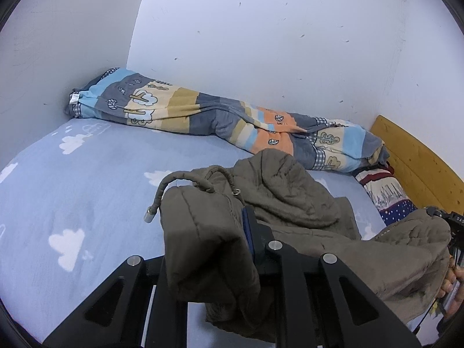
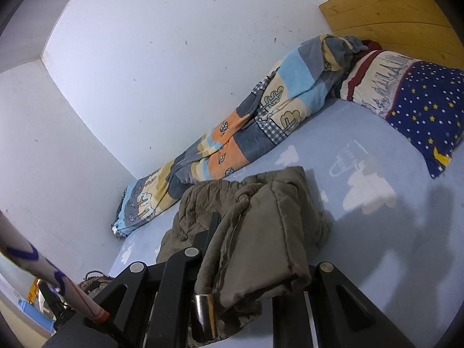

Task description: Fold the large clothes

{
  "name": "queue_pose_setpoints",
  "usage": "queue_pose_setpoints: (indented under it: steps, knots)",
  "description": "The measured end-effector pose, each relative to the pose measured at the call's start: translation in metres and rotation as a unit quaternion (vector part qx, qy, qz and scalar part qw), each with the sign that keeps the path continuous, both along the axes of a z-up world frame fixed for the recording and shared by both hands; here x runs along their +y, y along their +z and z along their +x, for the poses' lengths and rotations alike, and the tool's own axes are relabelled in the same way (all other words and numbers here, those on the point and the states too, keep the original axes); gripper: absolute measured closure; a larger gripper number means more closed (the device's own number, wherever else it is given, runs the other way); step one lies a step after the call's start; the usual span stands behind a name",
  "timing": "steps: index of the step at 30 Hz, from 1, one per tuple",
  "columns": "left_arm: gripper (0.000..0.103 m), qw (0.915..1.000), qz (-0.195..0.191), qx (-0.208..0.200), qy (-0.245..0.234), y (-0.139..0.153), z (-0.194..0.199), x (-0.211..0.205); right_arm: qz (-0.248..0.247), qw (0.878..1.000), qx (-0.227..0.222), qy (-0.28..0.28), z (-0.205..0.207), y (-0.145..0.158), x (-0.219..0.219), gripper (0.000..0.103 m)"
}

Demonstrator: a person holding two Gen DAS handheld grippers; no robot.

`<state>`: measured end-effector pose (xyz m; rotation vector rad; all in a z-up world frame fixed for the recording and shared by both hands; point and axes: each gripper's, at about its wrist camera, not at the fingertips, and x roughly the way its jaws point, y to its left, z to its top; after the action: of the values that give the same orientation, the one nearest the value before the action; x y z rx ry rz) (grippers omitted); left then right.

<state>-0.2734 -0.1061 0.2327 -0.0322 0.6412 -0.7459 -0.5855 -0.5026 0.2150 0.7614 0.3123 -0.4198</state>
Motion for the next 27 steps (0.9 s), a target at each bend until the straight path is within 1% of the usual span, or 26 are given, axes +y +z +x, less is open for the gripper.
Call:
queue_pose_setpoints:
  steps: [2, 7, 13, 17, 22, 27]
  knots:
    - [0.085, 0.9999, 0.0, 0.01, -0.002, 0.003, 0.012, -0.008, -0.001, 1.0, 0.002, 0.001, 0.013, 0.003, -0.01, 0.089]
    - [0.084, 0.9985, 0.001, 0.055, -0.002, 0.007, 0.054, -0.037, -0.005, 1.0, 0.016, 0.003, 0.047, 0.007, -0.032, 0.089]
    - [0.083, 0.9965, 0.018, 0.082, 0.003, 0.004, 0.099, -0.073, -0.001, 0.999, 0.035, -0.004, 0.092, 0.003, -0.064, 0.089]
    - [0.083, 0.9949, 0.03, 0.096, 0.014, -0.004, 0.13, -0.099, -0.005, 0.999, 0.052, -0.011, 0.12, -0.003, -0.085, 0.089]
    - [0.082, 0.9928, 0.044, 0.108, 0.027, -0.019, 0.16, -0.123, 0.001, 0.997, 0.071, -0.02, 0.147, -0.019, -0.108, 0.089]
    - [0.08, 0.9917, 0.057, 0.113, 0.021, -0.038, 0.182, -0.139, 0.001, 0.995, 0.094, -0.026, 0.172, -0.04, -0.128, 0.089]
